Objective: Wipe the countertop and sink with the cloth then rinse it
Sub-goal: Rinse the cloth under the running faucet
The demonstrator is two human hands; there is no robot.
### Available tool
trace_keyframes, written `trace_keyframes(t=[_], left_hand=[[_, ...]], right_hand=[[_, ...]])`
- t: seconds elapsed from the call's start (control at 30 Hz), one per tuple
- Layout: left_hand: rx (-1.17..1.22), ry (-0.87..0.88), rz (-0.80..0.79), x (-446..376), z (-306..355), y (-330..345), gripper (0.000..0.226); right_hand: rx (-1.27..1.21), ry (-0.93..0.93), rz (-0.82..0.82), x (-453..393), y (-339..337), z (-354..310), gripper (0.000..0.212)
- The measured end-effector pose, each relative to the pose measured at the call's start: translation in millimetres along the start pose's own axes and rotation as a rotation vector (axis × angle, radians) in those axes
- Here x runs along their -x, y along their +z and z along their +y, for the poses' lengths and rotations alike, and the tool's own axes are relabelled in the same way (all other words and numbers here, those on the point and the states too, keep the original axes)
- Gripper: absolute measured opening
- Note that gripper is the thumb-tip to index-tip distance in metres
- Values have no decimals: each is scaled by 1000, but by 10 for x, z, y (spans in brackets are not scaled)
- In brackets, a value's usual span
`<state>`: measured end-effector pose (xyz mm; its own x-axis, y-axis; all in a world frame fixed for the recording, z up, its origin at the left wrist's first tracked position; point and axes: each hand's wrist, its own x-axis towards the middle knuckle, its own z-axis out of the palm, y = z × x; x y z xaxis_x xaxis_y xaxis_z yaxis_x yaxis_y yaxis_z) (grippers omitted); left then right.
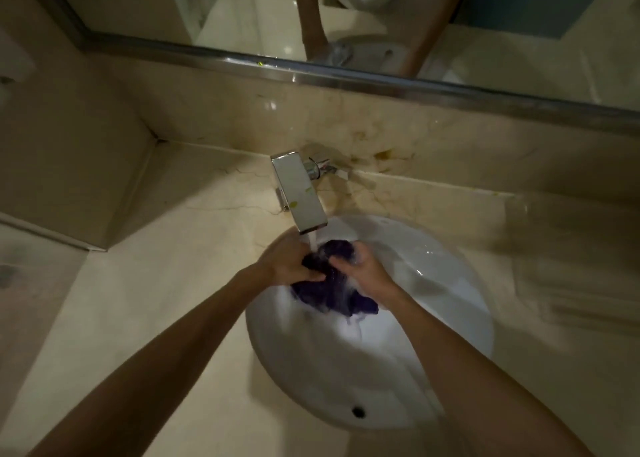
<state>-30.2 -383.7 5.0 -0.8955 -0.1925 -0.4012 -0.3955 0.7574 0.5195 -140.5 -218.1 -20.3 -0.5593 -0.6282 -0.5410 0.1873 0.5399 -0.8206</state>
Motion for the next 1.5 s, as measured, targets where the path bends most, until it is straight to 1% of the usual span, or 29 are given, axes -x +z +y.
trace_keyframes(t=[0.03, 0.1, 0.17, 0.27, 0.33, 0.37, 0.43, 0.5, 0.6, 0.67, 0.7, 0.73, 0.77, 0.8, 0.83, 0.87, 0.9, 0.93, 1.0, 1.1, 1.13, 1.17, 1.23, 1.3, 1.33, 1.4, 1.5], left_hand=[[70, -1, 7, 23, 1, -30, 62], [209, -72, -3, 31, 60, -94, 50], [347, -140, -23, 20, 158, -185, 41], [432, -196, -25, 16, 277, -283, 53], [449, -206, -8, 46, 356, -318, 58], [437, -167, 0, 39, 375, -317, 59], [421, -157, -41, 9, 377, -277, 64], [418, -154, -123, -37, 361, -244, 58], [428, -129, -130, -31, 377, -283, 76], [538, -207, -190, -11, 356, -350, 75], [526, -181, -236, 14, 333, -401, 74], [469, -124, -243, 18, 297, -434, 71], [461, -77, -240, 2, 263, -452, 65], [453, -105, -229, 2, 204, -428, 60], [563, -196, -169, 35, 192, -439, 54], [574, -208, -76, 82, 163, -447, 49], [613, -192, -28, 139, 122, -454, 47], [643, -158, -13, 181, 54, -430, 47], [709, -183, 47, 254, -92, -390, 39], [716, -225, 136, 320, -220, -340, 8], [682, -226, 166, 336, -220, -334, 6], [651, -210, 190, 344, -209, -311, 10], [605, -188, 235, 351, -162, -297, 11], [605, -186, 263, 352, -121, -295, 11], [607, -198, 280, 356, -99, -302, 15], [599, -206, 301, 363, -65, -337, 16], [553, -201, 343, 380, -54, -409, 10]], right_hand=[[-18, -17, 6, 34, -40, -94, 33], [-12, -50, 32, 85, -125, -263, 31], [43, -67, 96, 94, -220, -367, 36], [70, -82, 174, 111, -326, -442, 44], [5, -99, 221, 163, -368, -475, 45], [-21, -111, 245, 198, -381, -492, 46], [-35, -119, 276, 249, -394, -509, 50], [-31, -117, 281, 281, -375, -490, 57], [-48, -80, 320, 297, -300, -451, 64], [-71, -47, 355, 290, -236, -448, 65], [-82, -20, 366, 276, -200, -451, 64], [-92, 9, 372, 262, -158, -466, 63], [-98, 29, 376, 238, -112, -475, 62], [-104, 33, 376, 217, -57, -481, 59], [-108, 16, 373, 195, 4, -482, 56], [-107, -13, 373, 174, 68, -488, 53], [-93, -36, 381, 150, 127, -490, 50], [-83, -47, 393, 131, 178, -495, 48], [-93, -41, 399, 63, 247, -459, 45], [-107, 16, 371, -35, 329, -410, 41], [-128, 38, 375, -62, 364, -406, 42], [-152, 65, 386, -79, 390, -415, 45], [-170, 139, 417, -95, 427, -474, 54], [-113, 181, 456, -115, 445, -552, 65], [-55, 161, 477, -128, 451, -590, 69], [27, 99, 517, -171, 475, -665, 69], [30, 81, 558, -235, 544, -730, 62]])
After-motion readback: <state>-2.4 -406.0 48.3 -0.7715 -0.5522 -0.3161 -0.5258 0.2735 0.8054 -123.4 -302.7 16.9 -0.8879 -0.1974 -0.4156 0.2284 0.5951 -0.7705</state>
